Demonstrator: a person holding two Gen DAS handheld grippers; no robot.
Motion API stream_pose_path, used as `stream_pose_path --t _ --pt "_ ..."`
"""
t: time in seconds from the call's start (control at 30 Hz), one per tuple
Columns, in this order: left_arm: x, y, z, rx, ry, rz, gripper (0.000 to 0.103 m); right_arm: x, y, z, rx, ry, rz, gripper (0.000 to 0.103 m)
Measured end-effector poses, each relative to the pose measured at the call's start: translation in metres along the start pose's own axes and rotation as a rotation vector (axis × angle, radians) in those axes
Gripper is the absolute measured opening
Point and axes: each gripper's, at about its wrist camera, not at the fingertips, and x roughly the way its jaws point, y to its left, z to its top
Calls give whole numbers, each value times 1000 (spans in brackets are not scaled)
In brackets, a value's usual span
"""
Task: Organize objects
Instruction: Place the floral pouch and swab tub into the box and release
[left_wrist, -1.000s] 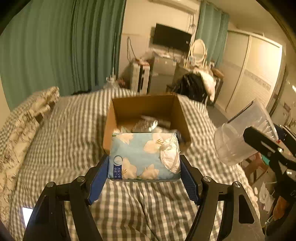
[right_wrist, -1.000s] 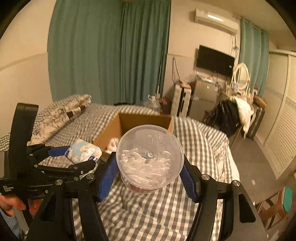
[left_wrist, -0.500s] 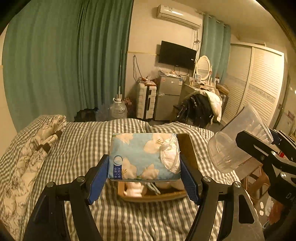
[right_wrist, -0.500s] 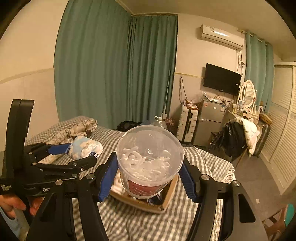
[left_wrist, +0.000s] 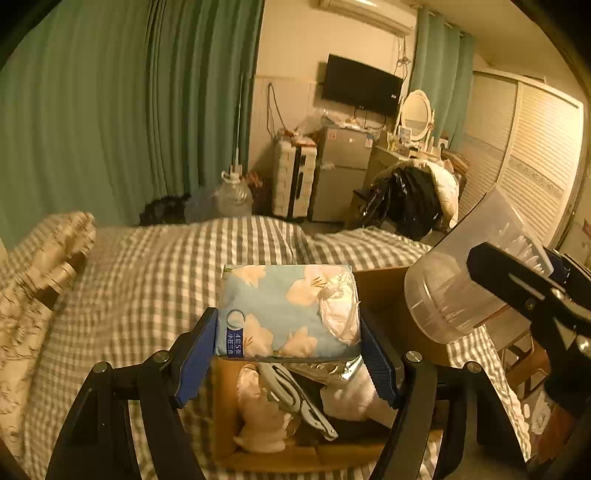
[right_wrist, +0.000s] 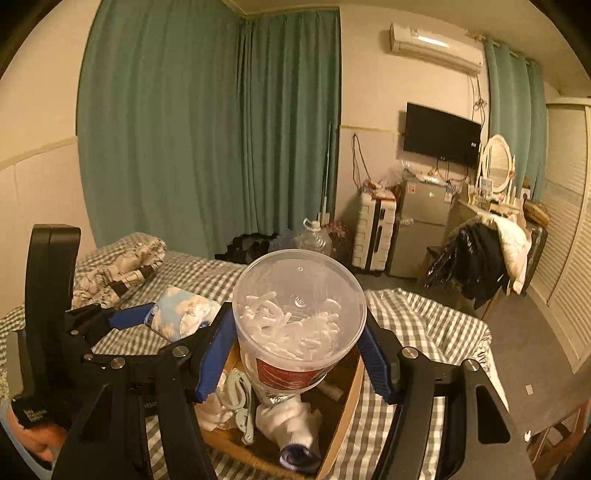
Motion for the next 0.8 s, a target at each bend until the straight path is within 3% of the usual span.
stream_pose_path --t 0.3,0.57,0.67,0.73,0.8 --pt "53 -1 -19 49 78 25 75 65 -8 -29 14 96 -5 63" --pt "66 0 -28 38 110 24 77 87 -13 -42 22 136 -10 63" --pt "65 0 -28 45 112 35 83 88 -14 -41 28 135 -1 64" --pt "62 1 -27 46 98 60 97 84 -14 -39 23 109 -19 71" --pt "55 3 -27 42 76 82 100 76 -11 -36 25 71 -37 91"
